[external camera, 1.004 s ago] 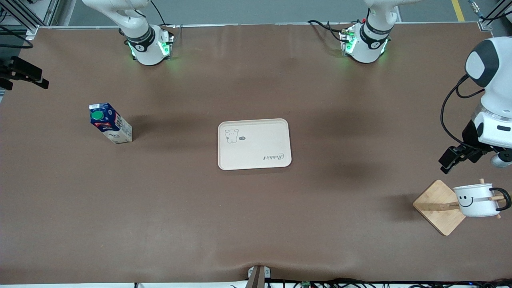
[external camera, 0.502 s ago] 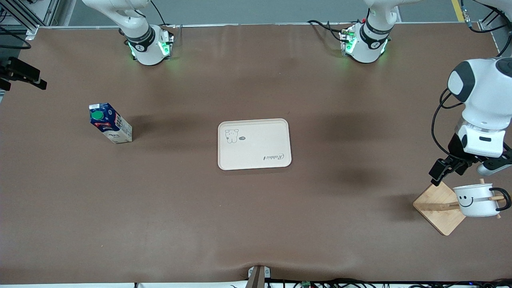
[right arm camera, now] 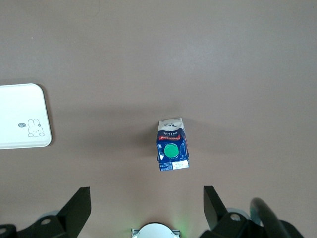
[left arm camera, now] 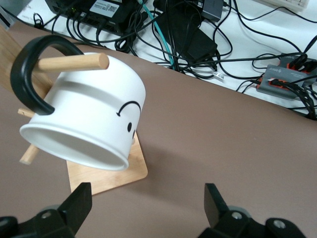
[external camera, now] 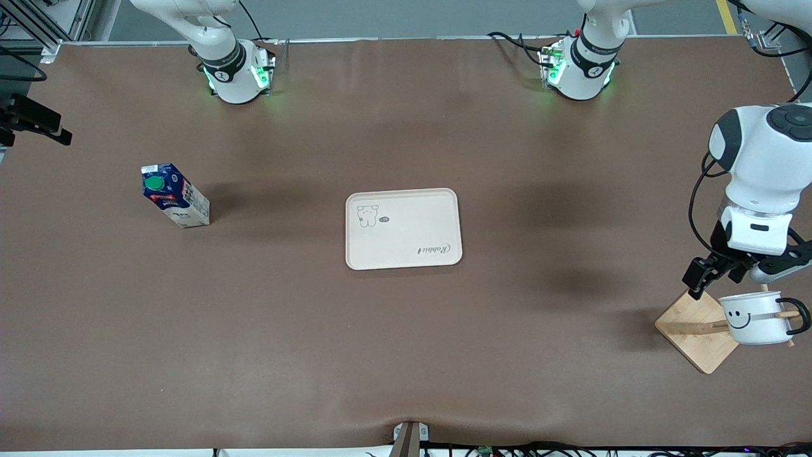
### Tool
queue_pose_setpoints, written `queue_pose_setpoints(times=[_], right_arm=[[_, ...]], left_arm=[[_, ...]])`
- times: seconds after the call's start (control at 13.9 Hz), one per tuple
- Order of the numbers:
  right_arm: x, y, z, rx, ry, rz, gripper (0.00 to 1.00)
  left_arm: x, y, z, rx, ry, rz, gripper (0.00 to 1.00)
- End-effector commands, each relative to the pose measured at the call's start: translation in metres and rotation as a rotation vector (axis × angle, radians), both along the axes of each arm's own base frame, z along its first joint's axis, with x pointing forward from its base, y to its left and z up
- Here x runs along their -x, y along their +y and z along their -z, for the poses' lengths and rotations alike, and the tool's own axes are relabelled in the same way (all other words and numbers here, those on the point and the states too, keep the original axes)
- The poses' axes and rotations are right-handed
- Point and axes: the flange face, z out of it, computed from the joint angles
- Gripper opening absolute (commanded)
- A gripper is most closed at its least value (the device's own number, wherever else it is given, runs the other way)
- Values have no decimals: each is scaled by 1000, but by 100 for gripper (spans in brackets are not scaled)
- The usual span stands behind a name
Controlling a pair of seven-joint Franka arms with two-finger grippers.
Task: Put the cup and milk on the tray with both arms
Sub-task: 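Lower the left gripper onto the white mug rim and close it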
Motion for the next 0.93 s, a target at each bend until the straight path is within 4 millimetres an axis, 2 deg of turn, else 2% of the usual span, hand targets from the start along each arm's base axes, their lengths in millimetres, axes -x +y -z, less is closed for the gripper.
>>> queue_pose_setpoints(times=[0.0, 0.22, 0.5, 0.86], right_arm=[[-1, -13, -1, -4, -13, 27, 100], [-1, -17, -2, -4, -19, 36, 100], [-4, -16, 2, -5, -10, 34, 100], [-4, -13, -1, -5, -10, 29, 100]], left_arm=[[1, 10, 7, -65, -26, 2, 100], [-12, 10, 8, -129, -55, 22, 100], [-32, 12, 9, -124, -72, 19, 100], [-41, 12, 13, -120, -75, 21, 78]])
